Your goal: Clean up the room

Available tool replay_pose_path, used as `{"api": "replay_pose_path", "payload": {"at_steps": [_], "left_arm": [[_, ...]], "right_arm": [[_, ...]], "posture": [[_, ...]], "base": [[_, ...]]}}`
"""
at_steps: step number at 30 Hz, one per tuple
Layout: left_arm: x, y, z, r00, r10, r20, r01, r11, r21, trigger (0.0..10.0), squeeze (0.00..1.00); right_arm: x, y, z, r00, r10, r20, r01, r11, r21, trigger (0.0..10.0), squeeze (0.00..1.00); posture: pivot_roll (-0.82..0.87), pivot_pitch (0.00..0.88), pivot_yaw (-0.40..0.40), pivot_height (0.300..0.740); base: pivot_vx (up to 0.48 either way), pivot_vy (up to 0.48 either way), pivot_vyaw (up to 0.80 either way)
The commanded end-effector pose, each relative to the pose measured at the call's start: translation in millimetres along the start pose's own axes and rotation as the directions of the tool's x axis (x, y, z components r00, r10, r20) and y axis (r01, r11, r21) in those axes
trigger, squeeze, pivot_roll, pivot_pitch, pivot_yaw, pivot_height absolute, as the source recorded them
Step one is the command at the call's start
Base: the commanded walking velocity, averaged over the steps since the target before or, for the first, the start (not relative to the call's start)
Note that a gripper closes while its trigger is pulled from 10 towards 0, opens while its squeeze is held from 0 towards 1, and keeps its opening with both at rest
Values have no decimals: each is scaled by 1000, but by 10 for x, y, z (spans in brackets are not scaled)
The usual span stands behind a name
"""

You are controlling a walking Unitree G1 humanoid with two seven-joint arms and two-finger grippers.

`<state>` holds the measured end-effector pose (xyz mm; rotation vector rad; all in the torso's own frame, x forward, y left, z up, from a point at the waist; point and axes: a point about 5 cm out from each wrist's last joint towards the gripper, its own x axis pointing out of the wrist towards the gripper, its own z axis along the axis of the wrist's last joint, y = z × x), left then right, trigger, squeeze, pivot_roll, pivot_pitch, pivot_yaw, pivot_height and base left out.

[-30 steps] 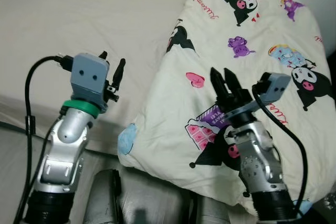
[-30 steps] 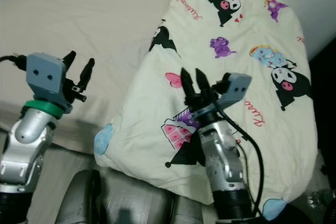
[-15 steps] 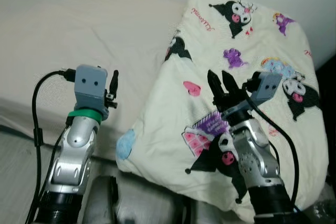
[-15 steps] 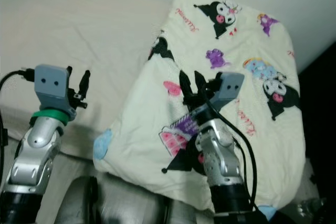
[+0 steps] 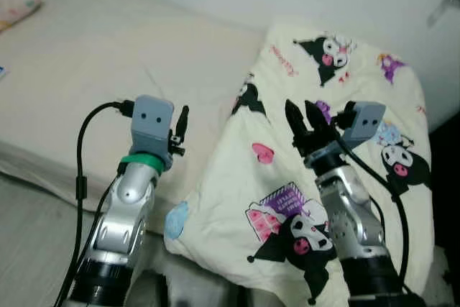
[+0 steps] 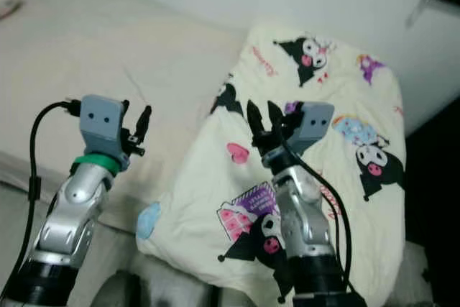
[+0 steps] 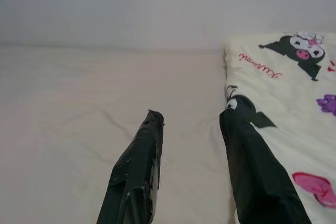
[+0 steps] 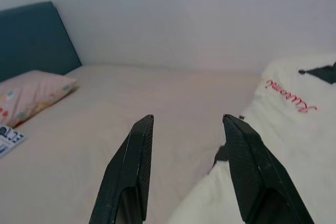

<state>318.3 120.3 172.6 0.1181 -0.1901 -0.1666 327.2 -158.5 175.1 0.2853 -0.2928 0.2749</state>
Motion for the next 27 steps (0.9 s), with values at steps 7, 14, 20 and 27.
{"api": "replay_pose_path", "payload": {"at_steps": [7,14,20,27], "left_arm": [[71,-81,-52,997,-45,-59,45,999,-8,10000,0],[75,-60,-86,995,-42,-87,43,999,3,10000,0],[77,-69,-84,995,-49,-89,49,999,-6,10000,0],[70,-89,-76,994,-70,-84,70,997,-13,10000,0]], "right_arm": [[-54,-32,-9,999,-40,10,40,999,6,10000,0],[-38,-7,-27,999,-43,16,42,999,30,10000,0],[-61,8,-53,999,-52,14,51,998,26,10000,0],[-57,52,-82,998,-54,17,53,998,46,10000,0]], "posture": [[16,43,-26,735],[19,42,-19,740],[22,46,-16,740],[18,50,-8,740]], "base": [[0,0,0],[0,0,0],[0,0,0],[0,0,0]]}}
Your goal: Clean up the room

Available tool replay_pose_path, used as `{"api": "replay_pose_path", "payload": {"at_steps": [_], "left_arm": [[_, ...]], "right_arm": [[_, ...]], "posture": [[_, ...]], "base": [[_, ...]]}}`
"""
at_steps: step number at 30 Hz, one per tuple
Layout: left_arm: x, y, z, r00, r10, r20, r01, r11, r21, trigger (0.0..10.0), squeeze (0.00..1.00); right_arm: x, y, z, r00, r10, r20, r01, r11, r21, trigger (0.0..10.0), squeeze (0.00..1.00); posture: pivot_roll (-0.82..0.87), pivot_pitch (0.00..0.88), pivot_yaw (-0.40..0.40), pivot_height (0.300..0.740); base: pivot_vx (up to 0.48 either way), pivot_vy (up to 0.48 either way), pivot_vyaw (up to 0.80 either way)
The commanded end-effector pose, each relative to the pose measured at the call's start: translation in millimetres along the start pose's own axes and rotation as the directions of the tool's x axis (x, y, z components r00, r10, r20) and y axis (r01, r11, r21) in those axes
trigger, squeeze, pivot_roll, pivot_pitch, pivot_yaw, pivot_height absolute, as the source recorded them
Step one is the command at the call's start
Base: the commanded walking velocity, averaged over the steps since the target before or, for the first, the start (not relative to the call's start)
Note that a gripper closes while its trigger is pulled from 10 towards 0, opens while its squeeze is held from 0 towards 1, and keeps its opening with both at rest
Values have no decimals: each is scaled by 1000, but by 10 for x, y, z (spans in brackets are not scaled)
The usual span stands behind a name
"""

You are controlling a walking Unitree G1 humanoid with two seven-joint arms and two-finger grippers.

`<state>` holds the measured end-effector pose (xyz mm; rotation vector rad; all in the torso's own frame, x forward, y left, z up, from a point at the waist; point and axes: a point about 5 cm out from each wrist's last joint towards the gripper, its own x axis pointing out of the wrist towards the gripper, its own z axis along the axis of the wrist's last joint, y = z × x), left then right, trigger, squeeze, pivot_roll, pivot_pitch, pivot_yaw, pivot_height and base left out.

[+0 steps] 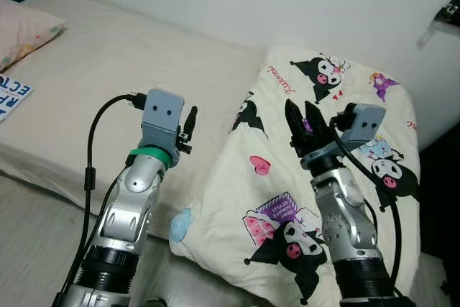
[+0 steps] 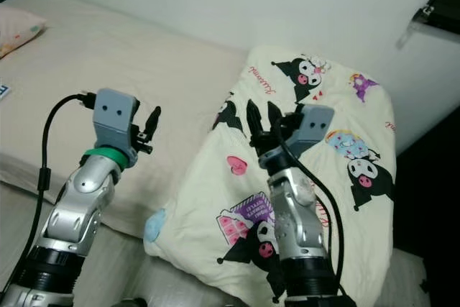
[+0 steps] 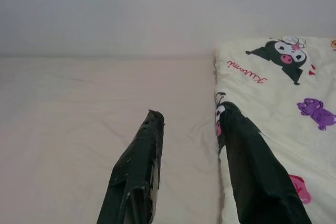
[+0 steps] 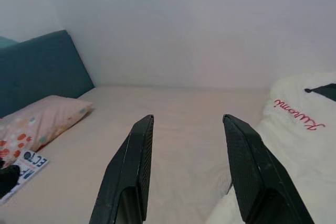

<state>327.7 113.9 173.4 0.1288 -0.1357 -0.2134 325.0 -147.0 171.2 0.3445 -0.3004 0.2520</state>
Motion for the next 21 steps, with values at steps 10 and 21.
{"api": "replay_pose_path", "payload": {"at_steps": [10,21], "left_arm": [[-14,5,-20,1000,-17,-19,17,1000,4,10000,0],[36,1,43,1000,-20,4,20,1000,11,10000,0]], "right_arm": [[-27,4,-58,1000,-23,-2,23,999,24,10000,0],[-31,-13,-125,999,-19,-29,19,1000,5,10000,0]], "posture": [[50,82,5,740],[40,51,4,740]], "base": [[0,286,0],[0,480,0]]}}
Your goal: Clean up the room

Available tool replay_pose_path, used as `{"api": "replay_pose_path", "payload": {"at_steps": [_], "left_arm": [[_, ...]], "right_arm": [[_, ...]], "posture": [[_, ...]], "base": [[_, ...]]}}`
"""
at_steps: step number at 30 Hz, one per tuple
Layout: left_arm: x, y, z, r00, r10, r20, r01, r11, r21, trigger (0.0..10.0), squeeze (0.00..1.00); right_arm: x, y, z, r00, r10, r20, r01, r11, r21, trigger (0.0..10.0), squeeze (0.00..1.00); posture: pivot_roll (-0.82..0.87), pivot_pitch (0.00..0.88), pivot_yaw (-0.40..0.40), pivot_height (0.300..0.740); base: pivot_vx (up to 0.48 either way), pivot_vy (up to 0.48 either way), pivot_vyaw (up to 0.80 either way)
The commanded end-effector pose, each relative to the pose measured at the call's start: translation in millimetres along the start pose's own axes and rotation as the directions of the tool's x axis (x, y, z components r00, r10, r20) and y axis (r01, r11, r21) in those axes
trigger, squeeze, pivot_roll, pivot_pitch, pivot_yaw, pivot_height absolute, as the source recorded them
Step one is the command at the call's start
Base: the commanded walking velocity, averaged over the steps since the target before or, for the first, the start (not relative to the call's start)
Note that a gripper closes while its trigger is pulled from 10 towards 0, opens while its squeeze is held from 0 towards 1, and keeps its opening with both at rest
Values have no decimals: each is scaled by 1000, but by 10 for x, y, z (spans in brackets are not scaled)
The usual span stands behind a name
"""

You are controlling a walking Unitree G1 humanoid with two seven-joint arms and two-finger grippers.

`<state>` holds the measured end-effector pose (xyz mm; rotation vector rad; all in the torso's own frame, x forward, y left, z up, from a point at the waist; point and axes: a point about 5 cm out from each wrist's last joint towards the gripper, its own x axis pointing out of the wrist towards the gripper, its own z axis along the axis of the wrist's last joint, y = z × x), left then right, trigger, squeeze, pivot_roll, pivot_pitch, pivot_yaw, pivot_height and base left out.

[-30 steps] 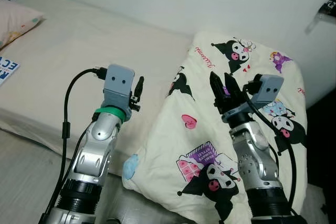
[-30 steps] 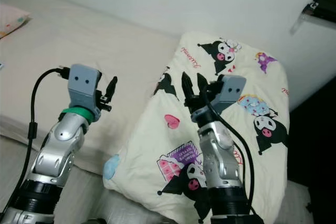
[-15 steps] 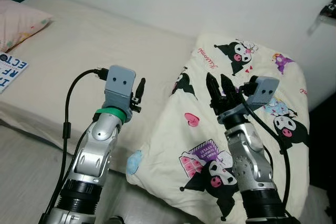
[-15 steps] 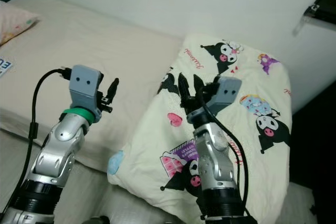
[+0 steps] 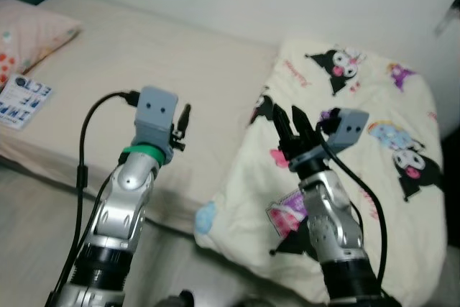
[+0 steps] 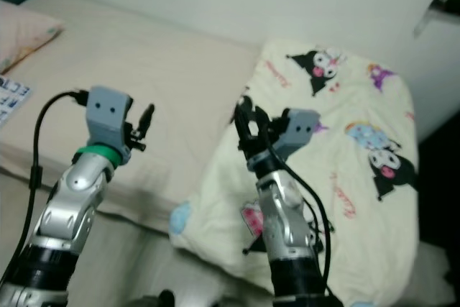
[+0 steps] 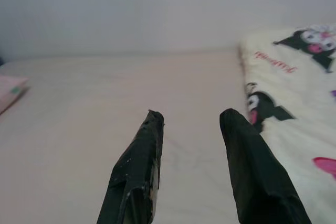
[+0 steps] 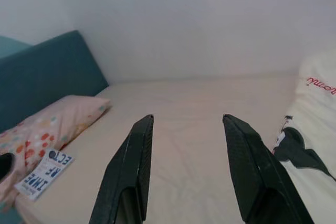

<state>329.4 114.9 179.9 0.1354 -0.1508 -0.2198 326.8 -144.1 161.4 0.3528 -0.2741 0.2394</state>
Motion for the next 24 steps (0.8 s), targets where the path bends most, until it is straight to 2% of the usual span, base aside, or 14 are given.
{"api": "replay_pose_path", "payload": {"at_steps": [1,11,16,24], "left_arm": [[20,-27,-12,1000,-17,-8,17,1000,4,10000,0],[23,-26,-12,1000,-26,-3,26,1000,14,10000,0],[17,-47,23,999,-38,33,37,998,48,10000,0],[16,-115,31,997,-62,49,59,996,65,10000,0]], "right_arm": [[-16,-7,-20,1000,0,-3,0,1000,-7,10000,0],[16,-5,-10,1000,-7,11,7,1000,-2,10000,0],[27,10,-25,1000,-6,10,6,1000,1,10000,0],[37,15,-34,1000,-6,13,6,1000,5,10000,0]], "posture": [[38,45,5,740],[41,37,15,740],[43,35,19,740],[43,28,19,740]], "base": [[0,480,0],[0,431,0],[0,0,0],[0,-462,0]]}}
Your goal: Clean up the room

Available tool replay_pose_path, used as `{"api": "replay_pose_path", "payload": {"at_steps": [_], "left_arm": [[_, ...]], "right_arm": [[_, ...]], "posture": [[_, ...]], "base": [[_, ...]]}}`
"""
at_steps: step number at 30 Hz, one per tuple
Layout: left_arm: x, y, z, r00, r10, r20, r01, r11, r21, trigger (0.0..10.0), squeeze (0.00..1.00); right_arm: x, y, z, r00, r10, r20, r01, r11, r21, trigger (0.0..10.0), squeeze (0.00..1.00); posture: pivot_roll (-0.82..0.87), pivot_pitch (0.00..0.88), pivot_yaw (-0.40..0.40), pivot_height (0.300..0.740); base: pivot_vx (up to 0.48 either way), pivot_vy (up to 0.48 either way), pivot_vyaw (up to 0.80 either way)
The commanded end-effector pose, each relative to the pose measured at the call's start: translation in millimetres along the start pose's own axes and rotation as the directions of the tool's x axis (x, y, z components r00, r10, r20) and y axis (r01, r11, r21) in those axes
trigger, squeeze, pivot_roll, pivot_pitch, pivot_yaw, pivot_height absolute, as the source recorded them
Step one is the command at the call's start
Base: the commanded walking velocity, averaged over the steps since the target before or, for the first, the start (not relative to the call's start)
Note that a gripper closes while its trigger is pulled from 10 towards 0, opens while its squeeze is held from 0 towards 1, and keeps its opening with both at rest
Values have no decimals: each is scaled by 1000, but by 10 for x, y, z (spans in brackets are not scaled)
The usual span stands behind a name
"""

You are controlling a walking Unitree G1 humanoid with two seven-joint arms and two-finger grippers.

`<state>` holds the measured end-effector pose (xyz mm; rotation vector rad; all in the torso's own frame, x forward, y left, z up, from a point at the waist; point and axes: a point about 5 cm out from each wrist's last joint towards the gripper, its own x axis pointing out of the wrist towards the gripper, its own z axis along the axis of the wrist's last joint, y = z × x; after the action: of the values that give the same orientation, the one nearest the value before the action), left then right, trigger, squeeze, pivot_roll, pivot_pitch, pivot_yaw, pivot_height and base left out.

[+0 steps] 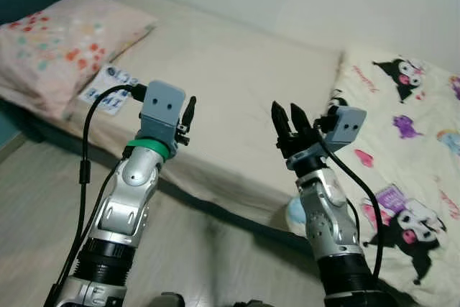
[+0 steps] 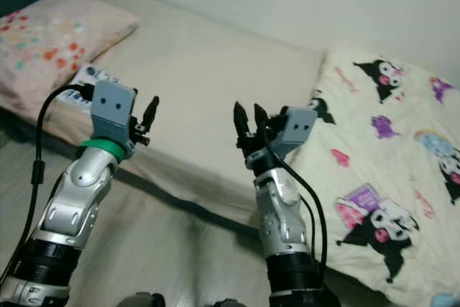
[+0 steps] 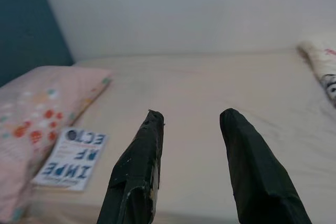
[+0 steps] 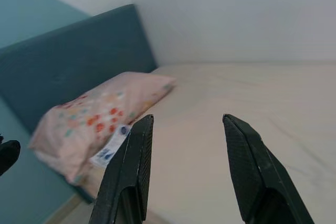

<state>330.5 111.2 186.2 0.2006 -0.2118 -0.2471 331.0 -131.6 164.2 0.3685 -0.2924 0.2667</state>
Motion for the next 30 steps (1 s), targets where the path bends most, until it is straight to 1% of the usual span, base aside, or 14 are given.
{"api": "replay_pose_path", "payload": {"at_steps": [1,5,8,15,18,20,23,24,25,26,27,28,29,30], "left_arm": [[-10,-104,-27,999,-35,-2,35,999,-8,10000,0],[-11,-111,-32,999,-39,-5,39,999,-12,10000,0],[-11,-116,-56,999,-41,-23,40,999,-24,10000,0],[-9,-109,-77,999,-38,-33,37,999,-27,10000,0],[-24,-102,-117,998,-32,-47,31,999,-27,10000,0],[-40,-96,-158,998,-26,-63,24,999,-27,10000,0],[-157,-79,-359,992,-15,-129,14,1000,-8,10000,0],[-157,-79,-359,992,-15,-129,14,1000,-8,10000,0],[-208,-62,-454,987,-10,-159,11,1000,6,10000,0],[-257,-36,-552,982,2,-190,3,1000,22,10000,0],[-299,-9,-642,975,15,-220,-8,999,33,10000,0],[-327,7,-698,971,24,-238,-15,999,39,10000,0],[-382,43,-815,960,43,-275,-29,998,57,10000,0],[-382,43,-815,960,43,-275,-29,998,57,10000,0]], "right_arm": [[-35,-104,2,999,-35,-1,35,999,-13,10000,0],[-34,-109,1,999,-36,-1,36,999,-13,10000,0],[-40,-103,-22,999,-37,-4,36,999,-12,10000,0],[-43,-91,-27,999,-33,-6,33,999,-12,10000,0],[-47,-86,-34,1000,-30,-9,30,999,-14,10000,0],[-49,-79,-43,1000,-25,-13,25,999,-21,10000,0],[-76,-22,-154,999,-4,-51,2,999,-36,10000,0],[-76,-22,-154,999,-4,-51,2,999,-36,10000,0],[-101,1,-242,996,6,-88,-10,999,-41,10000,0],[-130,6,-351,989,11,-149,-20,998,-62,10000,0],[-163,-6,-459,976,8,-216,-32,994,-109,10000,0],[-187,-19,-528,966,4,-259,-42,989,-142,10000,0],[-239,-88,-618,949,-16,-314,-57,973,-223,10000,0],[-239,-88,-618,949,-16,-314,-57,973,-223,10000,0]], "posture": [[44,27,20,740],[44,28,20,740],[45,30,20,740],[44,34,20,740],[43,34,24,740],[43,34,24,740],[38,36,25,740],[38,36,25,740],[39,40,22,740],[36,45,19,740],[36,45,19,740],[36,45,19,740],[33,49,12,740],[33,49,12,740]], "base": [[0,-480,0],[0,-480,0],[0,0,0],[0,0,0],[0,0,0],[0,0,0],[0,0,0],[0,0,0],[0,0,0],[0,0,0],[0,0,0],[0,0,0],[0,0,0],[0,0,0]]}}
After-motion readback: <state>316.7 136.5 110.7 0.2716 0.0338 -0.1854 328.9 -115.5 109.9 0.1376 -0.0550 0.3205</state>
